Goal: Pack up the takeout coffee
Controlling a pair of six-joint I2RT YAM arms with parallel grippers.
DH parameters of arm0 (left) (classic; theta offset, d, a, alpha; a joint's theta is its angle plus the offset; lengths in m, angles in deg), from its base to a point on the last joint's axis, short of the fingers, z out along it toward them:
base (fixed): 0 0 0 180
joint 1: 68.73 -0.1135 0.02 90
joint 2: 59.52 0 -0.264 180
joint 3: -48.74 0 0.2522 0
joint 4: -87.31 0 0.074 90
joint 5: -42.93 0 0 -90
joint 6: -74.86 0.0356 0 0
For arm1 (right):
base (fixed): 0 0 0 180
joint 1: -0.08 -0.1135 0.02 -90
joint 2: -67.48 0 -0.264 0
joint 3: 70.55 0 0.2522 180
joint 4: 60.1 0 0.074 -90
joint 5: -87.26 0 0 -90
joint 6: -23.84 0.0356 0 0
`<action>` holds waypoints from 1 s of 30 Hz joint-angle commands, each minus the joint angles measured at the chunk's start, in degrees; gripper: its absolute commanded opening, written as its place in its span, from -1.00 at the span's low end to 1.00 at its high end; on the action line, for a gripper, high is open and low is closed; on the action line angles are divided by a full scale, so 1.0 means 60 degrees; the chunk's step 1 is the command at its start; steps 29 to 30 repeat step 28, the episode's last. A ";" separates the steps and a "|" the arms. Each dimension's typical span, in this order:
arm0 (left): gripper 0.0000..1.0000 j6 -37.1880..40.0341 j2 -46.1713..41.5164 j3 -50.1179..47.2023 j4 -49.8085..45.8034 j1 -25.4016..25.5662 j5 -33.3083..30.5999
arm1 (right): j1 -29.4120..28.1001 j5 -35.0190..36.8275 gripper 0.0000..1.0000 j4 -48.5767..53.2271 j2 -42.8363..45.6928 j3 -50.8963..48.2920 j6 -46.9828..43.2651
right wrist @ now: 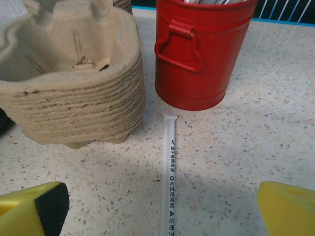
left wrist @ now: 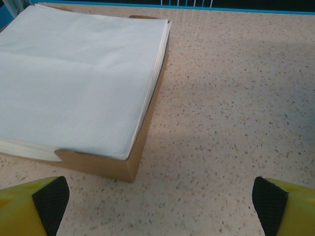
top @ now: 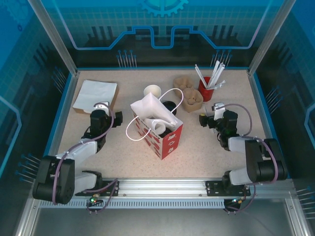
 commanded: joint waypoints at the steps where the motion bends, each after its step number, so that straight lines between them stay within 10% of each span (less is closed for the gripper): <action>1: 0.97 0.0398 0.0473 -0.0229 0.1635 -0.0147 0.0646 | 0.0164 -0.0331 1.00 -0.0217 -0.0418 0.0584 0.0028; 11: 0.97 0.0555 0.2788 -0.0485 0.4592 -0.0538 0.1520 | -0.0022 0.0093 1.00 -0.0319 -0.0478 0.0600 -0.0022; 30: 0.98 0.0227 0.2745 0.0011 0.3511 -0.0862 0.1840 | -0.0099 0.0257 1.00 -0.0295 -0.0485 0.0614 -0.0051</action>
